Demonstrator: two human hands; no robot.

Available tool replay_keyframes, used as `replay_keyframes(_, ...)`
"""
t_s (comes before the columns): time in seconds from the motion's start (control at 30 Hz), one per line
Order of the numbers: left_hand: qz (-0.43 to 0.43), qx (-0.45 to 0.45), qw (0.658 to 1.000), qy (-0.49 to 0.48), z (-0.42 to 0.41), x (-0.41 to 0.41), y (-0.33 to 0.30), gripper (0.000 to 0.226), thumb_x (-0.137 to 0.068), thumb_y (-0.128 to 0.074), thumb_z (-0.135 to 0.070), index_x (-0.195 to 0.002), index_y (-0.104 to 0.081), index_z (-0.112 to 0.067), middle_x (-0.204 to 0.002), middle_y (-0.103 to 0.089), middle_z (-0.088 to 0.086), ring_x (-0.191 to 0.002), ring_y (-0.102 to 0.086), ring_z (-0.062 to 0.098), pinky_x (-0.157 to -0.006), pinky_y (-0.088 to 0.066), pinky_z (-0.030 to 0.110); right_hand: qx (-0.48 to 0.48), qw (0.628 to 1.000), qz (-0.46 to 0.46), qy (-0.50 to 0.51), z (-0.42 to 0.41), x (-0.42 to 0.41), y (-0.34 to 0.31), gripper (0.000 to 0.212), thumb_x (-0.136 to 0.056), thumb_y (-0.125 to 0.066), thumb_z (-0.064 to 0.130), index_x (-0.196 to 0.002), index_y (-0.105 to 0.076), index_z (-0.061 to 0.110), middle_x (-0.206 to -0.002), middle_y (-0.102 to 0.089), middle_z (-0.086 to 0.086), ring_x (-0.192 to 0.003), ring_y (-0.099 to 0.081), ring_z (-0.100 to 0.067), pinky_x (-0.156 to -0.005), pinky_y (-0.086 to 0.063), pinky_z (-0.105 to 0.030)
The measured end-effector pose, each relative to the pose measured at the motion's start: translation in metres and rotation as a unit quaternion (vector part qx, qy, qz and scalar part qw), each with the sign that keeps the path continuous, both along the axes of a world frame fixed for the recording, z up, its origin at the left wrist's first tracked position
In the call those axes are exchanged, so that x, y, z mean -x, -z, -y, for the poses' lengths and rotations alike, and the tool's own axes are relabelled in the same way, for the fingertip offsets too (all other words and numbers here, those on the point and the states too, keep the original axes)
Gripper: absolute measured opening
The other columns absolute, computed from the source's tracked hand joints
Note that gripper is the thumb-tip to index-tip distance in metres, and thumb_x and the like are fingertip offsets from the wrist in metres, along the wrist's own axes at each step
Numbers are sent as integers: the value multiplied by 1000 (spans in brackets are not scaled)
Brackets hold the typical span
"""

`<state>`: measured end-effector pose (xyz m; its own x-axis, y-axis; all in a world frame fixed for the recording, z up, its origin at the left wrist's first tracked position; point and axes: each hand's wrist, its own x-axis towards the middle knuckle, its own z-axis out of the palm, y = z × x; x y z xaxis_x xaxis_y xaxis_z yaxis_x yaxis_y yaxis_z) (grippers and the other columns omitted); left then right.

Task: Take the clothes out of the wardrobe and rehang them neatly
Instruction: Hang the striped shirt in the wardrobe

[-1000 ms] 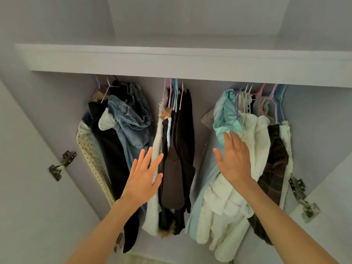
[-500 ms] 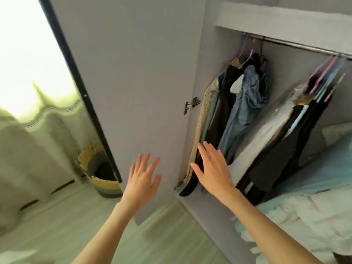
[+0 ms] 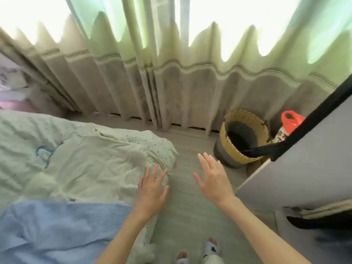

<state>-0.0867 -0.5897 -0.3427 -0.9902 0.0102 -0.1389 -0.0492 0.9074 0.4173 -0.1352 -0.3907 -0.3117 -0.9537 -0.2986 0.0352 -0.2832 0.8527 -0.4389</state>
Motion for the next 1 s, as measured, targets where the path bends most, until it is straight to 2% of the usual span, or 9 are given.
replay_keyframes(0.07, -14, -11, 997, -80, 41, -24, 1, 83, -72, -1, -59, -146, -23, -27, -156, -6, 2, -144, 7, 23, -115, -2, 38, 7, 997, 0, -76, 50, 3, 3, 60, -92, -56, 31, -143, -33, 10, -148, -34, -13, -139, -27, -29, -113, -10, -36)
replay_keyframes(0.13, -22, -15, 989, -143, 72, -43, 2, 81, -75, -3, -58, -145, -27, -25, -156, -11, 5, -144, 2, 25, -115, -5, 40, 6, 990, -13, -137, 92, 7, 8, 58, -87, -63, 28, -137, -42, 6, -141, -44, -17, -133, -38, -33, -110, -23, -44)
replay_keyframes(0.2, -17, -19, 979, -202, 99, -65, 5, 80, -76, -6, -58, -144, -29, -23, -155, -15, 7, -144, -2, 27, -114, -7, 41, 1, 982, -16, -188, 131, 9, 14, 58, -87, -63, 28, -136, -43, 5, -139, -45, -18, -131, -41, -35, -108, -29, -48)
replay_keyframes(0.37, 25, -15, 946, -322, 142, -113, 24, 87, -69, 1, -63, -147, -16, -28, -156, -4, 2, -144, 5, 23, -115, -1, 37, -14, 949, 19, -313, 207, 5, 28, 61, -95, -47, 39, -146, -25, 14, -152, -27, -8, -142, -20, -25, -116, -8, -36)
replay_keyframes(0.57, 77, -21, 896, -437, 177, -127, 46, 88, -69, 2, -62, -147, -14, -26, -156, -3, 4, -144, 6, 25, -115, -1, 38, -44, 902, 47, -426, 277, 29, 49, 60, -97, -40, 43, -148, -20, 17, -153, -23, -5, -142, -18, -20, -116, -13, -35)
replay_keyframes(0.63, 91, -26, 883, -460, 186, -128, 49, 78, -77, -4, -59, -147, -14, -26, -156, -2, 3, -144, 6, 24, -115, -1, 39, -42, 889, 46, -454, 299, 36, 49, 59, -97, -39, 44, -146, -26, 16, -151, -30, -6, -140, -26, -21, -115, -17, -36)
replay_keyframes(0.73, 89, -33, 863, -496, 206, -133, 51, 63, -90, -19, -49, -148, -13, -25, -156, 1, 3, -144, 7, 23, -116, 1, 37, -47, 863, 18, -503, 343, 51, 51, 64, -94, -26, 55, -134, -47, 10, -132, -54, -11, -123, -52, -28, -103, -34, -43)
replay_keyframes(0.9, 82, -40, 826, -556, 251, -164, 52, 86, -72, -3, -61, -147, -17, -22, -155, 2, 6, -144, 4, 26, -114, 1, 34, -62, 830, 22, -554, 431, 61, 53, 58, -93, -50, 38, -143, -34, 11, -146, -38, -10, -137, -32, -26, -113, -19, -41)
replay_keyframes(1.0, 100, -32, 802, -588, 290, -193, 54, 71, -85, -13, -54, -148, -15, -21, -156, 1, 7, -144, 5, 25, -113, 4, 32, -75, 810, 26, -581, 485, 44, 60, 60, -93, -52, 37, -143, -33, 11, -146, -37, -12, -137, -32, -27, -113, -19, -43)
